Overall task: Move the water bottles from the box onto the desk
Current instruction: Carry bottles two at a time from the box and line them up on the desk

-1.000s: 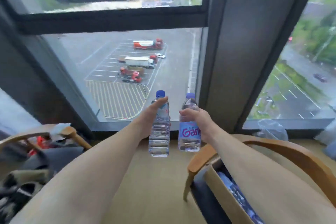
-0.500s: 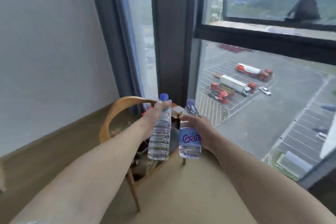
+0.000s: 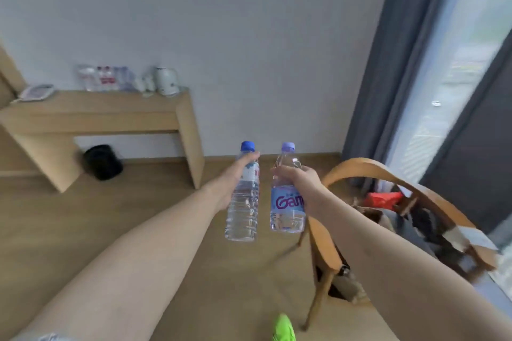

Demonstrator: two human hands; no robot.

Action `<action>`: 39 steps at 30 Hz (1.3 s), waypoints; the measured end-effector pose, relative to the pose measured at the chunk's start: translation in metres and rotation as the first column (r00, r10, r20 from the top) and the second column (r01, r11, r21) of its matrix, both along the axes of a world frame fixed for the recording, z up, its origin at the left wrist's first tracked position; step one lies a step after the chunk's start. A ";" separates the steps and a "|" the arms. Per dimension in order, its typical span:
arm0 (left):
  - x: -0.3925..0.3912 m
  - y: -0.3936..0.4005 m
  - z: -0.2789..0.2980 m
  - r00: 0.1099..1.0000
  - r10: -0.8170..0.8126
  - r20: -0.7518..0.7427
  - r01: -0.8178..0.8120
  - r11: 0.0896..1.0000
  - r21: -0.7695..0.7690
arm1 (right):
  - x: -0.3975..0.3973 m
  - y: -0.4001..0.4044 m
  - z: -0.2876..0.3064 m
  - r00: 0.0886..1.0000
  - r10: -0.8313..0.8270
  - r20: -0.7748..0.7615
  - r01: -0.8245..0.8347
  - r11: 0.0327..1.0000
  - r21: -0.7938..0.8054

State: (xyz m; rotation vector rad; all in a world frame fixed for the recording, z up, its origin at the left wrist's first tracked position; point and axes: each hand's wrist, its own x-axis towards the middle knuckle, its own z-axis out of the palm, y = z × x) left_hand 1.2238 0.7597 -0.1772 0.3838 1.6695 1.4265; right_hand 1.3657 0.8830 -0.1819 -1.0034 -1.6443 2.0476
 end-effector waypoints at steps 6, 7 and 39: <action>-0.093 -0.061 -0.002 0.934 0.355 -0.048 -0.355 0.935 0.020 | -0.131 -0.033 -0.003 0.954 0.299 -0.019 -0.299 0.954 -0.025; -0.110 -0.069 -0.003 0.920 0.390 -0.036 -0.390 0.921 0.015 | -0.153 -0.037 -0.003 0.941 0.339 -0.017 -0.340 0.940 -0.022; -0.659 -0.269 -0.010 0.682 0.730 0.057 -0.730 0.683 -0.016 | -0.786 -0.202 -0.020 0.709 0.702 0.067 -0.701 0.712 -0.044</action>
